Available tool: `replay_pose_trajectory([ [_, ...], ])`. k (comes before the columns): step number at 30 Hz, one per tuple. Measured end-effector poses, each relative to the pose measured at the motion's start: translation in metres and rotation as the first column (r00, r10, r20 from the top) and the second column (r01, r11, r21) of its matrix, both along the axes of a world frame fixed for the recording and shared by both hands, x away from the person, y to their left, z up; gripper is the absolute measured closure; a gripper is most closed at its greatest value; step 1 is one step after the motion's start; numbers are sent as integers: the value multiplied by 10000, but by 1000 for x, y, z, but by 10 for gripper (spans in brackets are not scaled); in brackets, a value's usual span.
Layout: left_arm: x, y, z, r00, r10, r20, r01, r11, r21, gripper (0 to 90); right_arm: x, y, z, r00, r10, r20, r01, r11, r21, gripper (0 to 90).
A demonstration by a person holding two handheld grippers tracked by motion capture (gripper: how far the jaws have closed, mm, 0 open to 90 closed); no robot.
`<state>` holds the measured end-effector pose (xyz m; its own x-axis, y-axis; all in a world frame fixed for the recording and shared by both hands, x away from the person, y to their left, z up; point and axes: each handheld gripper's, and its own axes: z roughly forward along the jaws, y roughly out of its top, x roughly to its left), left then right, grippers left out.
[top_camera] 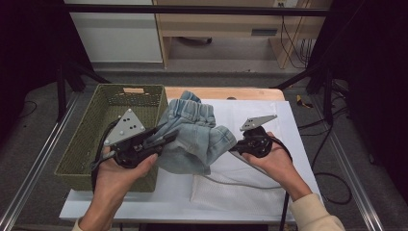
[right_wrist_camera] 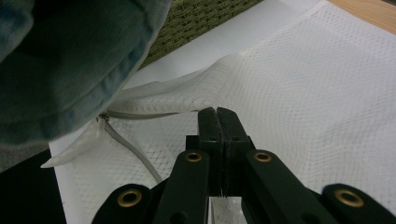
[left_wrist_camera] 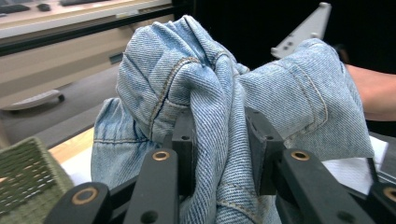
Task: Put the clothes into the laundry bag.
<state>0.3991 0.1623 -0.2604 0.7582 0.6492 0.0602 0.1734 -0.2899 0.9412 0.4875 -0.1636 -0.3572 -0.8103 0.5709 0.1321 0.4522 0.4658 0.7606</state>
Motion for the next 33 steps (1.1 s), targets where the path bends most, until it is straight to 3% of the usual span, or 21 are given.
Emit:
replay_pose_trajectory([
  [10,-14,-19,-12,9978,-656,-79,658,9975,250,682,3,-5,0,9998,-82,-167,85,9998,205,899],
  [23,-16,-39,-38,9920,-1114,-588,1142,9923,478,682,5,-6,0,9994,-104,-324,115,9994,341,899],
  [33,-19,-51,-44,9880,-1396,-658,1439,9873,665,682,7,-4,0,9994,-95,-346,108,9993,357,899],
])
